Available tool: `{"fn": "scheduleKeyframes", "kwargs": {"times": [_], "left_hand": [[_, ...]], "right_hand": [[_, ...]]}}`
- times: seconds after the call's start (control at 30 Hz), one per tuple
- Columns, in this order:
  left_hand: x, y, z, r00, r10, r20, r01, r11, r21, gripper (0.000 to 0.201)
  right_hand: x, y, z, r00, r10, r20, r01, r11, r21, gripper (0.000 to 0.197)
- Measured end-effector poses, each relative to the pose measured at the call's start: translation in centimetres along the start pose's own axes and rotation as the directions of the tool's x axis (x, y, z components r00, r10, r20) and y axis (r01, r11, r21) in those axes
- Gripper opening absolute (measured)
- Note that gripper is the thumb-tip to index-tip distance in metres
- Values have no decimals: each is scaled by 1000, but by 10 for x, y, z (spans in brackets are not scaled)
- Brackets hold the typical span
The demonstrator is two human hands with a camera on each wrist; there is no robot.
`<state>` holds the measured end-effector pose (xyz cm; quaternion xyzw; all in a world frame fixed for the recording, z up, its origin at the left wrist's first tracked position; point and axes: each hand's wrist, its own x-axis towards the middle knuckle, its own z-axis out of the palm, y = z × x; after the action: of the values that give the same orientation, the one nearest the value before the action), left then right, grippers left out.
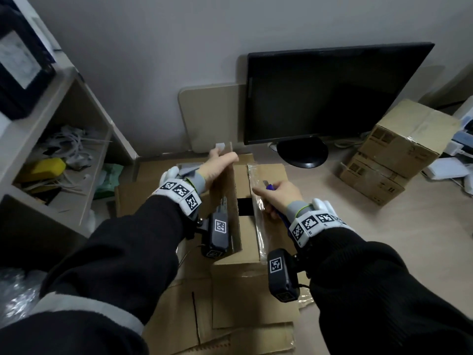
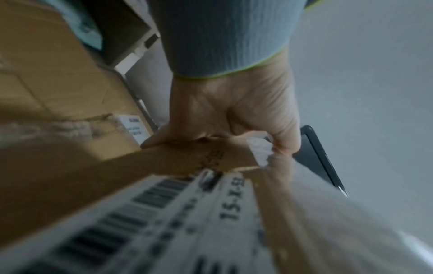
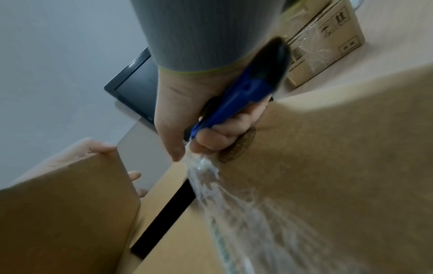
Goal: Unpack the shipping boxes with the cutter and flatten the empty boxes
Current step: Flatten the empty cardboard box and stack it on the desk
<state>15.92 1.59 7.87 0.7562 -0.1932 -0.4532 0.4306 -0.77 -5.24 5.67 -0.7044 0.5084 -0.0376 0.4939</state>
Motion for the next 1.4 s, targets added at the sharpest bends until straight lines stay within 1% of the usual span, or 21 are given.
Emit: {"fn": "scheduleKeyframes", "kwargs": {"times": [0.13,0.23,0.3,0.37,0.43,0.47,0.5,0.57,0.63,0.7,0.73,0.8,0.9,0.97,1.03,1.1,1.13,1.23,1.3,1.37,1.4], "left_hand": [[-10,-1,-2,998,-1,-56,11,983,184,93],[-26,4,-11,998,-44,-39,54,950,308,98],[-42,7,-15,996,-89,12,79,934,349,91],[-52,7,-24,994,-101,49,79,942,327,62],[-64,4,-36,997,-74,-16,76,959,273,22],[-68,2,-44,996,-48,-70,67,951,301,7],[-72,-1,-52,993,-12,-118,55,928,368,2],[-75,-8,-65,985,44,-166,50,850,524,13],[-79,-18,-73,977,59,-207,81,789,609,13],[-82,-30,-75,948,107,-301,128,735,666,43],[-86,-33,-73,929,130,-347,141,742,656,59],[-91,-36,-63,899,175,-401,121,781,613,75],[-97,-27,-52,903,170,-394,121,780,613,80],[-101,-15,-47,911,185,-369,121,735,667,84],[-105,0,-38,904,241,-354,138,618,774,83],[-110,15,-18,871,339,-354,133,532,836,72],[-114,22,-8,857,393,-334,89,525,846,63],[-120,38,38,827,540,-153,-171,502,848,36],[-118,39,69,871,489,-53,-250,532,809,30],[-109,29,94,946,321,32,-209,533,820,36],[-102,20,101,974,222,53,-164,521,838,46]], "right_hand": [[-3,-9,2,998,-58,-19,47,928,-369,51],[-2,-13,3,998,-41,38,53,895,-442,43],[-2,-13,1,996,-34,84,68,887,-457,34],[-3,-14,-3,991,-41,125,92,896,-434,28],[-6,-16,-12,985,-59,159,114,924,-366,30],[-7,-19,-18,984,-66,167,119,935,-333,32],[-8,-22,-25,983,-79,167,127,945,-303,34],[-5,-27,-43,981,-116,154,150,962,-229,35],[1,-30,-63,981,-131,143,150,979,-135,34],[4,-30,-80,982,-144,119,155,984,-91,31],[5,-28,-85,983,-155,94,166,979,-117,30],[10,-23,-94,979,-202,40,206,953,-224,29],[15,-21,-99,970,-242,14,234,921,-312,29],[17,-22,-99,967,-253,20,245,909,-337,35],[16,-24,-99,962,-272,32,265,897,-353,41],[15,-27,-96,951,-303,56,302,881,-364,41],[16,-29,-94,947,-315,64,316,876,-364,41],[14,-32,-89,942,-327,73,329,865,-379,41],[13,-32,-88,940,-333,70,333,860,-388,43],[13,-30,-89,941,-330,72,331,856,-396,44],[14,-29,-91,942,-328,72,329,857,-397,45]]}}
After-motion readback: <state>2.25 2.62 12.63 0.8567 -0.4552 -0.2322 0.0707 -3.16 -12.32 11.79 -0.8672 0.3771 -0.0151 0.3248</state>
